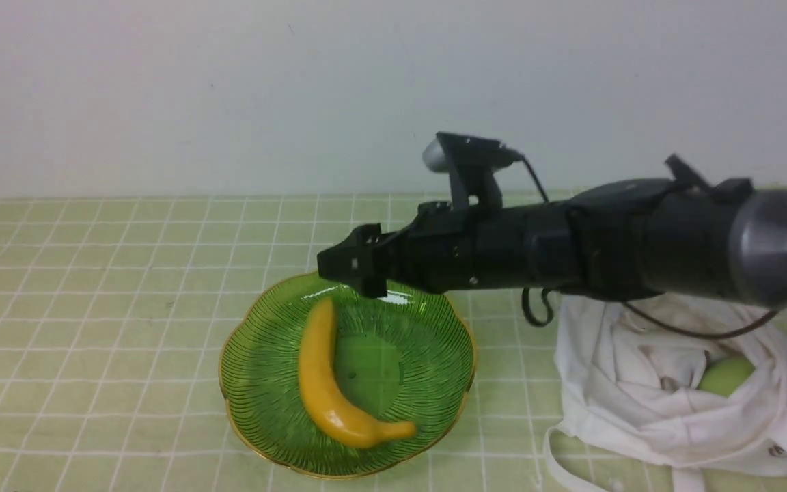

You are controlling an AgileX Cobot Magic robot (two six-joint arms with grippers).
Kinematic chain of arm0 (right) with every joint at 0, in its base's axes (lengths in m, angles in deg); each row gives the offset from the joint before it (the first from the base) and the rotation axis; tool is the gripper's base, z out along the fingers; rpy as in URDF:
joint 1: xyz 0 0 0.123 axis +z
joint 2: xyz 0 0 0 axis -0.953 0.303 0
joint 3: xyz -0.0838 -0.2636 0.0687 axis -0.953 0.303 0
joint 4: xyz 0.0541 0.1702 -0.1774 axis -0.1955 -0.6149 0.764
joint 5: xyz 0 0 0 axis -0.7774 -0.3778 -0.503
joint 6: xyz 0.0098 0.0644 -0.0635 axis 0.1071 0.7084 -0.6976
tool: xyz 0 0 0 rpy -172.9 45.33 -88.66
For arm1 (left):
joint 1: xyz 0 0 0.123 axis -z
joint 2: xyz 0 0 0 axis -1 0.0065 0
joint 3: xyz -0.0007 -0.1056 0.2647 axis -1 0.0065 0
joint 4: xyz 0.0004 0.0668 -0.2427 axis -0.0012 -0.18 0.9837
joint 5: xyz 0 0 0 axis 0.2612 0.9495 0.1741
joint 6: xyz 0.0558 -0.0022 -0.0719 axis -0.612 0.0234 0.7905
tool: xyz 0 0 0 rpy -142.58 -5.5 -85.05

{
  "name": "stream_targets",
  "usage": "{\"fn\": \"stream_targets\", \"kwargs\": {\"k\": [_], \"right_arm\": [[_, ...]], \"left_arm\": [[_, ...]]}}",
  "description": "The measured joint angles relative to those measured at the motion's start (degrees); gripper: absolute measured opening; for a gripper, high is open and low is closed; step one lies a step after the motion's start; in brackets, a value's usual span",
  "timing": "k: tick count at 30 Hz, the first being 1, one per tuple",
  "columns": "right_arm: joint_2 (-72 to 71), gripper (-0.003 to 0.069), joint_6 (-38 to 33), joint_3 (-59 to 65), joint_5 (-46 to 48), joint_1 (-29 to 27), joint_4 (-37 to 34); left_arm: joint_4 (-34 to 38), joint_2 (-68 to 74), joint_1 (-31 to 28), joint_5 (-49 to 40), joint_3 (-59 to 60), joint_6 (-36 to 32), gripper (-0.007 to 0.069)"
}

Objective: Take the fruit out of the bag on the green coffee tablecloth and place them on the plate.

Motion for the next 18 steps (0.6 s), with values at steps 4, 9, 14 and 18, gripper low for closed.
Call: {"fn": "stream_targets", "kwargs": {"k": [4,9,14,18], "right_arm": [[-8.0,0.0357,8.8,0.0,1.6,-4.4,11.3],[-18.1,0.0097,21.0,0.0,6.4,-10.4,26.9],[-29.8,0.0,39.3,0.0,13.7,-16.3,43.8],[-38.2,-0.0008,51.8,0.1,17.2,-17.9,55.1]], "left_arm": [[0.0,0.0,0.0,0.0,0.0,0.0,-0.0008],[0.0,0.0,0.0,0.0,0.0,0.0,-0.0008],[0.0,0.0,0.0,0.0,0.0,0.0,-0.0008],[0.0,0.0,0.0,0.0,0.0,0.0,-0.0008]]}}
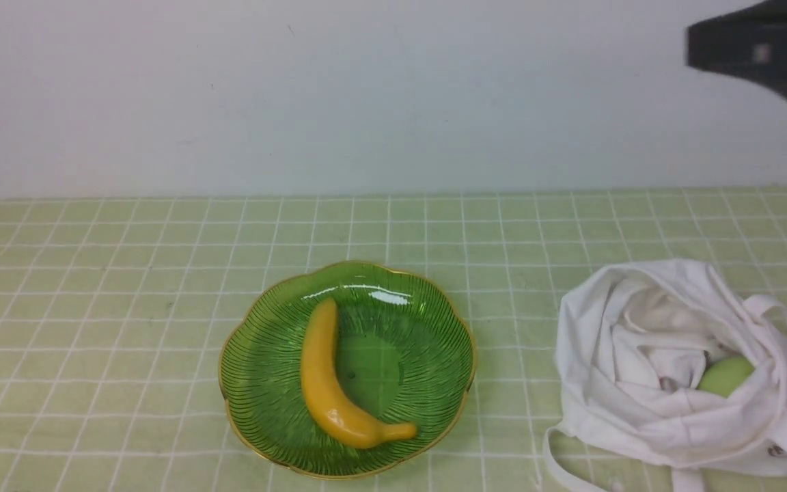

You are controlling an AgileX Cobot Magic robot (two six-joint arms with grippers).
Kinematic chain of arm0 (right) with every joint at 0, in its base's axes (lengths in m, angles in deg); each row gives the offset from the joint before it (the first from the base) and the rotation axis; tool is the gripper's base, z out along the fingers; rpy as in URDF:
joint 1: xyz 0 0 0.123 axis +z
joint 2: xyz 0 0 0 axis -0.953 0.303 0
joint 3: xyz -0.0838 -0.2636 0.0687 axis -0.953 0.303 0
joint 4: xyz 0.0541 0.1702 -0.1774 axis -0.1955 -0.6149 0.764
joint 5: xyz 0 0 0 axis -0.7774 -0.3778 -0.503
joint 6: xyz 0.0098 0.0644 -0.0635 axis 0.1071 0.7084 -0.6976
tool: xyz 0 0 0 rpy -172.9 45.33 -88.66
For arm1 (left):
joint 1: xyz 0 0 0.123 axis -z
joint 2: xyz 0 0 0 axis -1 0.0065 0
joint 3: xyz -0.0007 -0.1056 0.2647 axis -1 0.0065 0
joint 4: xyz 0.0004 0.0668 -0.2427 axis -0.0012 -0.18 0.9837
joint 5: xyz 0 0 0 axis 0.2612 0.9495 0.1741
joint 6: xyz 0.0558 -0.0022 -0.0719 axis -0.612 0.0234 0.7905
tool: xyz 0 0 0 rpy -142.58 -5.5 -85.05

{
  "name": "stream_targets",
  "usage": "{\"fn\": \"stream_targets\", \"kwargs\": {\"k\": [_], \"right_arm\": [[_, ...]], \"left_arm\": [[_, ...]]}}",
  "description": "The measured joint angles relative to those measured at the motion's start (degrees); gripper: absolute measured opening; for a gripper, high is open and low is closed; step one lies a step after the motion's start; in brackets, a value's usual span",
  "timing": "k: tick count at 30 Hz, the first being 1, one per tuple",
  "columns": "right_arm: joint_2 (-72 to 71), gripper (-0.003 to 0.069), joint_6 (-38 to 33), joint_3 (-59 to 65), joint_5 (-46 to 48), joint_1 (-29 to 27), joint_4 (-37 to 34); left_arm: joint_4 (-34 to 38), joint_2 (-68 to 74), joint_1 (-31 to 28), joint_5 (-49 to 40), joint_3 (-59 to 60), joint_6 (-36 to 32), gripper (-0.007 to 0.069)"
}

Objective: Take the fruit out of the bag on the green coffee tablecloth and place them on the plate.

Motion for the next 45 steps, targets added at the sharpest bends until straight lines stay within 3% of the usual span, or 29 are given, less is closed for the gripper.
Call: {"fn": "stream_targets", "kwargs": {"k": [6,8,17,27,37,42,45], "right_arm": [[-13.9,-0.0008,15.1,7.7,-3.1,-0.2,13.9],[-18.0,-0.0008,16.8,12.8,-6.2,-0.2,15.9],[-30.0,-0.0008,17.0,28.3,-13.3,-0.2,17.5],[-31.7,-0.0008,15.1,34.7,-21.9,-0.3,27.4],[-46.8,-0.0008,14.7,55.1,-27.6,-11.8,29.5],[-57.2,-0.0008,15.7,68.5,-27.3,-12.7,29.5],[-59.3,-0.0008,16.7,70.3,-25.2,-12.7,29.5]], "left_arm": [[0.0,0.0,0.0,0.0,0.0,0.0,-0.0008],[0.0,0.0,0.0,0.0,0.0,0.0,-0.0008],[0.0,0.0,0.0,0.0,0.0,0.0,-0.0008],[0.0,0.0,0.0,0.0,0.0,0.0,-0.0008],[0.0,0.0,0.0,0.0,0.0,0.0,-0.0008],[0.0,0.0,0.0,0.0,0.0,0.0,-0.0008],[0.0,0.0,0.0,0.0,0.0,0.0,-0.0008]]}}
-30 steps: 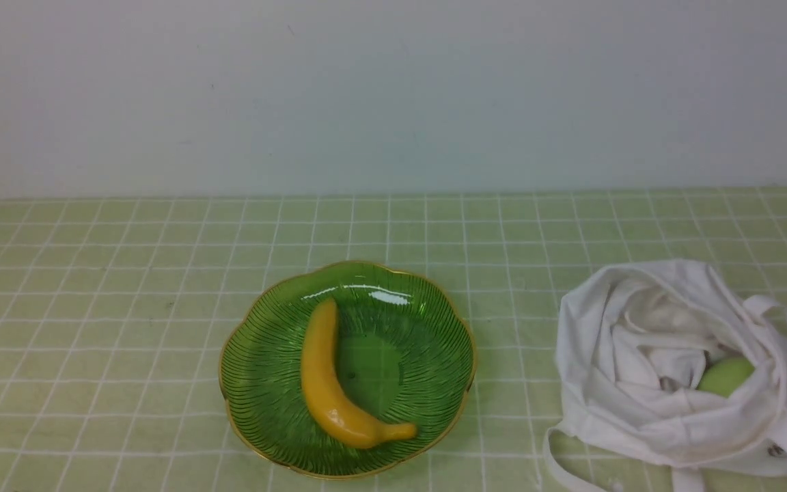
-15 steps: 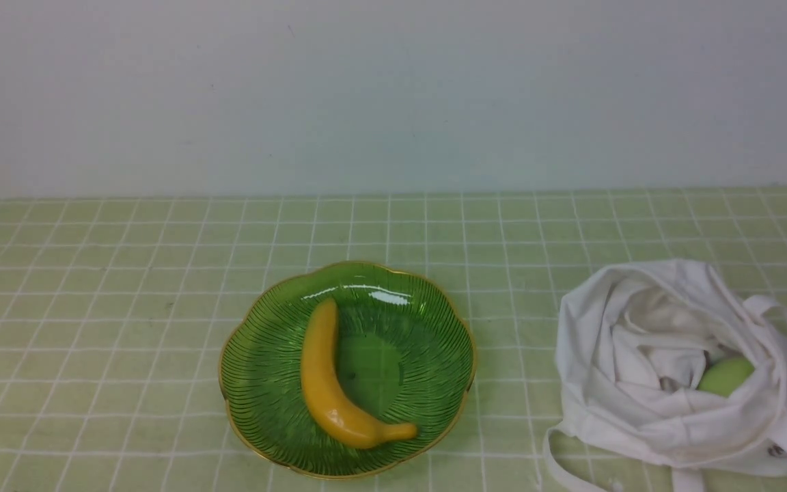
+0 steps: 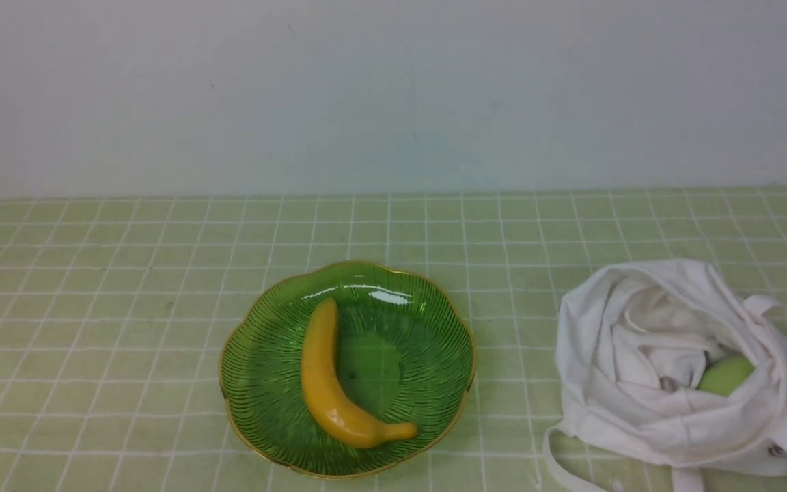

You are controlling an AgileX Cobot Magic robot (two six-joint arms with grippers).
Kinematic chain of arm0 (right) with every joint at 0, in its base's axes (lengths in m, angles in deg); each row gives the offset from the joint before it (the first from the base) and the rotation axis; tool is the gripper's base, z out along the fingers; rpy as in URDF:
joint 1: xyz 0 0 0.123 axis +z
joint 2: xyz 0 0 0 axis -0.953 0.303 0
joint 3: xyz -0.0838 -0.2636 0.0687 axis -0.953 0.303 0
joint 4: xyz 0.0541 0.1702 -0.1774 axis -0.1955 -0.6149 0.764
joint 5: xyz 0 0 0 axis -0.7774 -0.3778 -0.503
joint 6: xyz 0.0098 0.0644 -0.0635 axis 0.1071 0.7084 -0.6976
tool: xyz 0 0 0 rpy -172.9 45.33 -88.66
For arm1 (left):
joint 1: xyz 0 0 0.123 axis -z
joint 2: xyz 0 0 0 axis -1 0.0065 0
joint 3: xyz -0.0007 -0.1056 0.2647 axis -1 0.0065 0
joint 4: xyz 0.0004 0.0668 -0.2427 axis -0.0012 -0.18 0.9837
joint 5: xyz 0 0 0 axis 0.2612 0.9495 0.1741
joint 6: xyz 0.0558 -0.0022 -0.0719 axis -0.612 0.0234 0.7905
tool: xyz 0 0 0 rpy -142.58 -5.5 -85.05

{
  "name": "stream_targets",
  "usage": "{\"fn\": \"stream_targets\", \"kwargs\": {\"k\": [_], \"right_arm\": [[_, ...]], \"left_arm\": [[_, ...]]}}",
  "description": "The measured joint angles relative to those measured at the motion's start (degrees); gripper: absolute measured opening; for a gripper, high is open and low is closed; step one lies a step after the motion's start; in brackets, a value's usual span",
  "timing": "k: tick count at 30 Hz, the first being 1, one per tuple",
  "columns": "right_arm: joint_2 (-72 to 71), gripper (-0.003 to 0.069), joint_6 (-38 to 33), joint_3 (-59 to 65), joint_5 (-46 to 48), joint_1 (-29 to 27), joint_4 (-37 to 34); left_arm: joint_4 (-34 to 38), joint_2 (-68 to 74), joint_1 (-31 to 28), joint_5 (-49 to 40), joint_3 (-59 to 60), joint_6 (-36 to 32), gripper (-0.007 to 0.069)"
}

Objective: Take the fruit out of the bag on the green coffee tablecloth and place them on the plate.

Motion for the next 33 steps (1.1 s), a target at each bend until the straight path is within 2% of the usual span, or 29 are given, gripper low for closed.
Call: {"fn": "stream_targets", "kwargs": {"k": [33], "right_arm": [[-0.2,-0.0008,1.6,-0.1,1.1,-0.2,-0.2]], "left_arm": [[0.0,0.0,0.0,0.0,0.0,0.0,-0.0008]]}}
